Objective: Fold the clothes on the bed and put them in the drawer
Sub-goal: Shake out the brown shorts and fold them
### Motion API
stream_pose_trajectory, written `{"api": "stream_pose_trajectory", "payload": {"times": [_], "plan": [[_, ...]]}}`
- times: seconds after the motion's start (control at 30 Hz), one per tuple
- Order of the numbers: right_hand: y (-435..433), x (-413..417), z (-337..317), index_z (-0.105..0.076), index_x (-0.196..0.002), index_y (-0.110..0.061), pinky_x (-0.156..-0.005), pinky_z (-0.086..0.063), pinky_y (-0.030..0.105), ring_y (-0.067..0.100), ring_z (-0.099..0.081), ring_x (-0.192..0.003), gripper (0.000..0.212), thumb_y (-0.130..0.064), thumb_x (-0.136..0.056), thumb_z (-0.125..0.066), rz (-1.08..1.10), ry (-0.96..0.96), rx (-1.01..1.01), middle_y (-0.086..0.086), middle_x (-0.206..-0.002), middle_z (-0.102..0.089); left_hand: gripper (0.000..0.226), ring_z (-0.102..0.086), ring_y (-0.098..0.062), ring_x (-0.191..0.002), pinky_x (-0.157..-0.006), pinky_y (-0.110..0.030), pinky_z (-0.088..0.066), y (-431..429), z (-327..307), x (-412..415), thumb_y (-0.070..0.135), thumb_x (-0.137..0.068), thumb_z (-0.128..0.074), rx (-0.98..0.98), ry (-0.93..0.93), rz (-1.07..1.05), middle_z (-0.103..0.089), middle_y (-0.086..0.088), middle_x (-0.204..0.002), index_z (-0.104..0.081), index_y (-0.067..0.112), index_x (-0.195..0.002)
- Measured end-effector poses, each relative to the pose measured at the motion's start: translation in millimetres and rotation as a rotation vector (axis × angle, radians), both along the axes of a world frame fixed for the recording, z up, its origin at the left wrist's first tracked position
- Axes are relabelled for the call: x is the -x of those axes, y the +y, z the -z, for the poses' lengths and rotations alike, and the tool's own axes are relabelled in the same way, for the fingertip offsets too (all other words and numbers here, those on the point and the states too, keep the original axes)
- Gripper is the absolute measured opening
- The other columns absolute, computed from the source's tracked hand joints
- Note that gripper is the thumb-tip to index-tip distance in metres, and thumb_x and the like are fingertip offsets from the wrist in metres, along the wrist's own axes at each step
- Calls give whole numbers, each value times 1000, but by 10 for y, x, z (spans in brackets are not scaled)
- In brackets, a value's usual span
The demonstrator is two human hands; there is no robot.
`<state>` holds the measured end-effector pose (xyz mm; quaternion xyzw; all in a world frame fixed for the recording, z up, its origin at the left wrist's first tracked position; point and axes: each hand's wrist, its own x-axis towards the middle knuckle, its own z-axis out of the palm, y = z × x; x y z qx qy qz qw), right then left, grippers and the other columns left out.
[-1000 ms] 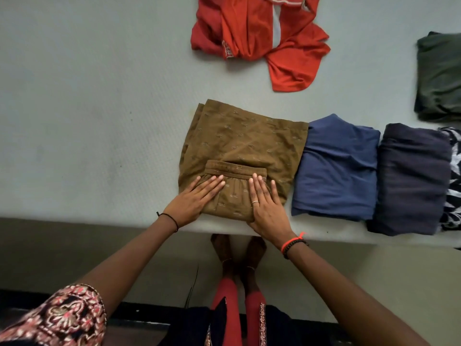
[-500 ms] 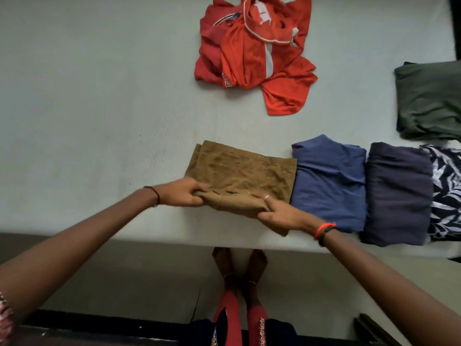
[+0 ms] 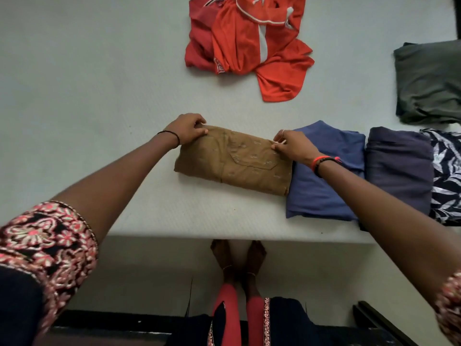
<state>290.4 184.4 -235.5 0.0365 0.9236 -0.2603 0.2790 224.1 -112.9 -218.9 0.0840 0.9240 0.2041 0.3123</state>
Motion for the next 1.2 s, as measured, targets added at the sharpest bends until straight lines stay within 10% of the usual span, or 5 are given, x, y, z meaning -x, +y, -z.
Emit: {"api": "stream_pose_trajectory", "payload": {"times": [0.3, 0.43, 0.67, 1.03, 1.2], "plan": [[-330, 110, 22, -50, -130, -9, -100, -39, 43, 32, -50, -119, 66, -60, -87, -51, -172, 76, -79, 15, -129, -55, 26, -46, -14, -65, -69, -32, -45, 334, 271, -1368, 24, -93, -57, -526, 174, -1491, -49, -5, -73, -49, 13, -70], [-387, 215, 48, -48, -124, -11, -97, -42, 43, 32, -50, -115, 81, -74, -74, -55, -246, -140, -97, 13, -128, -51, 27, -46, -9, -68, -63, -24, -39, 592, 355, -1682, 49, -90, -54, -754, -275, -1402, -49, 4, -74, -48, 28, -74], [-335, 102, 182, -50, -120, -8, -88, -45, 35, 30, -55, -111, 86, -72, -65, -67, -70, -296, -47, 13, -126, -57, 59, -49, -24, -125, -107, -33, -39, 451, 489, -1032, 31, -90, -62, -664, -88, -1525, -48, -10, -140, -40, 7, -140], [-466, -537, 335, -39, -54, -17, -55, -36, 31, 19, -51, -66, 66, -76, -58, -68, 329, -261, 108, 4, -69, -53, 31, -46, -7, -61, -54, -21, -35, 153, 408, -1060, 42, -98, -43, -663, -4, -1676, -46, 0, -72, -48, 18, -79], [-398, -484, 283, -50, -67, -15, -62, -41, 34, 20, -52, -78, 61, -71, -59, -72, 250, -180, 218, 5, -84, -53, 50, -59, -17, -110, -95, -35, -48, 725, 420, -1750, 45, -92, -53, -895, -420, -1471, -60, -1, -121, -47, 17, -133]]}}
